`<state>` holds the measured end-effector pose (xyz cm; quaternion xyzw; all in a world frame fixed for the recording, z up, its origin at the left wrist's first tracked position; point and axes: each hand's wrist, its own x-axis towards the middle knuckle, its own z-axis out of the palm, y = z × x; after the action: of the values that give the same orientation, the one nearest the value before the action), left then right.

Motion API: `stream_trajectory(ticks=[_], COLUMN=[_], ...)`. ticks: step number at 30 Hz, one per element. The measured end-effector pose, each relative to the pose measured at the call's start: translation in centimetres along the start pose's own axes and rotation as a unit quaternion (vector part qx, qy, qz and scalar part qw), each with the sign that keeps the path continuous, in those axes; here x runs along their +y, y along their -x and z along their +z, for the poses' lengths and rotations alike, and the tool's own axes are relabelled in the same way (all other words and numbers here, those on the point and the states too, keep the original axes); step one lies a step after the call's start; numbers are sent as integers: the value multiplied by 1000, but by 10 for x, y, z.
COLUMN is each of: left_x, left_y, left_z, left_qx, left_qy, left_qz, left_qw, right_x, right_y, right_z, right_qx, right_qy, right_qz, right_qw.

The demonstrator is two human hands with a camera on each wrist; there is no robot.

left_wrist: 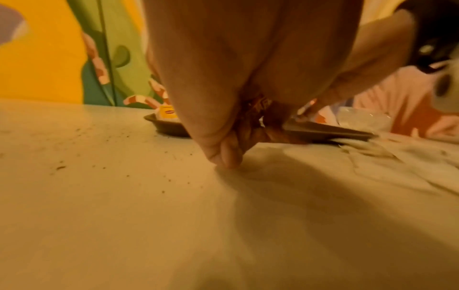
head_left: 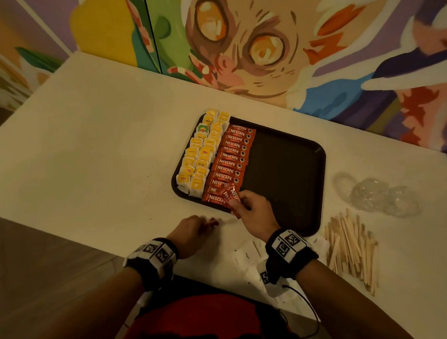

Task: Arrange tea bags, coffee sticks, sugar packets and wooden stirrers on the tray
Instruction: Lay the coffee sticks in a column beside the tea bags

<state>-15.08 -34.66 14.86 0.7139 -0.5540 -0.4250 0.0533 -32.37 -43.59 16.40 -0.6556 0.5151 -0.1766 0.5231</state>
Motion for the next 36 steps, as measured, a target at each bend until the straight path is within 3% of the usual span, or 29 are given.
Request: stream_trajectory(ticks=[4, 8, 11, 12, 16, 21, 27, 31, 36], left_x=[-8, 8, 21, 24, 26, 25, 22, 25, 22], left_y=[-7, -14, -17, -18, -24, -33, -46, -54, -67], left_z=[-13, -35, -49, -52, -59, -70, -85, -95, -110], left_qx=[72, 154, 126, 111, 109, 145, 177, 184, 196], left_qy=[185, 395, 493, 499, 425, 471, 460, 464, 478], left_qz=[0, -5, -10, 1, 33, 46, 26, 15, -19], left_qw=[980, 906, 861, 859, 898, 869, 870, 866, 856], right_x=[-7, -13, -20, -23, -34, -44, -45, -44, -51], right_y=[-1, -4, -8, -9, -13, -22, -43, -64, -94], right_z=[-2, 1, 4, 4, 3, 0, -3, -5, -26], right_qx=[-35, -61, -78, -82, -108, -105, -6, 19, 72], right_qy=[-63, -85, -90, -85, -62, -113, -144, -189, -142], right_qz=[28, 25, 24, 18, -11, 14, 52, 55, 42], right_qw=[997, 994, 993, 993, 992, 988, 988, 980, 986])
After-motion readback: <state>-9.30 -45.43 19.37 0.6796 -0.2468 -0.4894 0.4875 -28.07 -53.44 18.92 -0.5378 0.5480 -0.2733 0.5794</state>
